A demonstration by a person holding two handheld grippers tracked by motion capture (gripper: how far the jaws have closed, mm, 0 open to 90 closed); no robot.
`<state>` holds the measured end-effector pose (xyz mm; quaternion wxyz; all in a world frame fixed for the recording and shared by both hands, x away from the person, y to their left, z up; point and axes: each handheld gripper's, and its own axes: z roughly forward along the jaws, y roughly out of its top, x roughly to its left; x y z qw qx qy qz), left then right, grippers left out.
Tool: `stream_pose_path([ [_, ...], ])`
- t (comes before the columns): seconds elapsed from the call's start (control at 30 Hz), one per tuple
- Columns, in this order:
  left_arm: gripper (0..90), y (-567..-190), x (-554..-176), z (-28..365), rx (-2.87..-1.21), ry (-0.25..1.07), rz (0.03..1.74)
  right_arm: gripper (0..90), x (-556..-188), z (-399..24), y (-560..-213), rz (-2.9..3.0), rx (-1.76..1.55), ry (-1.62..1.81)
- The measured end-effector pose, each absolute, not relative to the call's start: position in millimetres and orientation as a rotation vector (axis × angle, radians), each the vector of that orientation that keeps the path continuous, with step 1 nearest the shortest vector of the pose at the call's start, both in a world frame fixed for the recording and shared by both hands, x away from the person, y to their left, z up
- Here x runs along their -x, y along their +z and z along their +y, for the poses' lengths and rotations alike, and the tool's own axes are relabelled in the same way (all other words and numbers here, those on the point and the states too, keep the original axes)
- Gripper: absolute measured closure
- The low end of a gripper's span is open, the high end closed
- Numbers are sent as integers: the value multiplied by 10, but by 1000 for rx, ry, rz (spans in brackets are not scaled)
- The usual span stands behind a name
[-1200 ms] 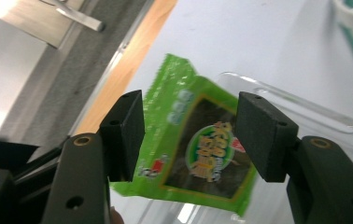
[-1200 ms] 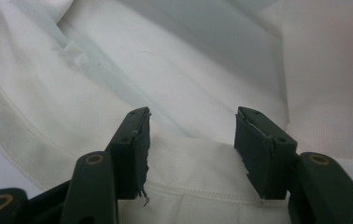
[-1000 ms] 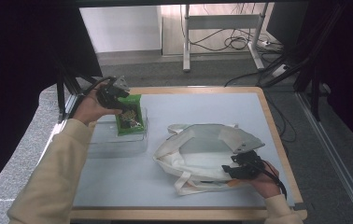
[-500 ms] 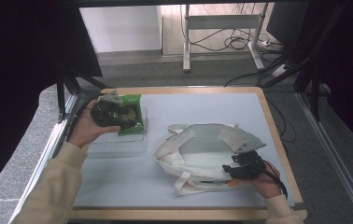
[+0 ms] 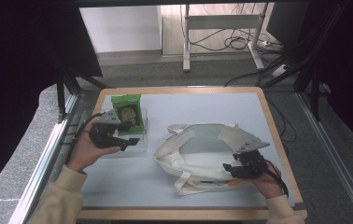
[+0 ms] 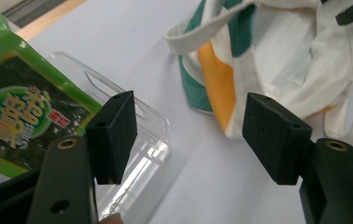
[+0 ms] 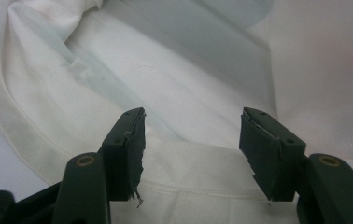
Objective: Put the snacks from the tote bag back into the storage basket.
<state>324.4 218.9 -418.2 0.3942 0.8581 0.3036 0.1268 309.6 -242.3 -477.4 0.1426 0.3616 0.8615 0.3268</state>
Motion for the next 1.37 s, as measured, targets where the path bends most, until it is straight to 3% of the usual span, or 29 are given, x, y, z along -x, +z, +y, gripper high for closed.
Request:
stream_pose_path([
  [0.37,346,-4556,-2892,2138,-2152,291,803,393,-3077,-2427,-4742,2472,-1036,968],
  [0.77,336,-4791,-2754,2109,-2113,276,829,390,-3046,-2433,-4738,2461,-1025,970],
  [1.37,302,-4821,-2751,2129,-2105,281,842,386,-3050,-2411,-4738,2463,-1013,975],
])
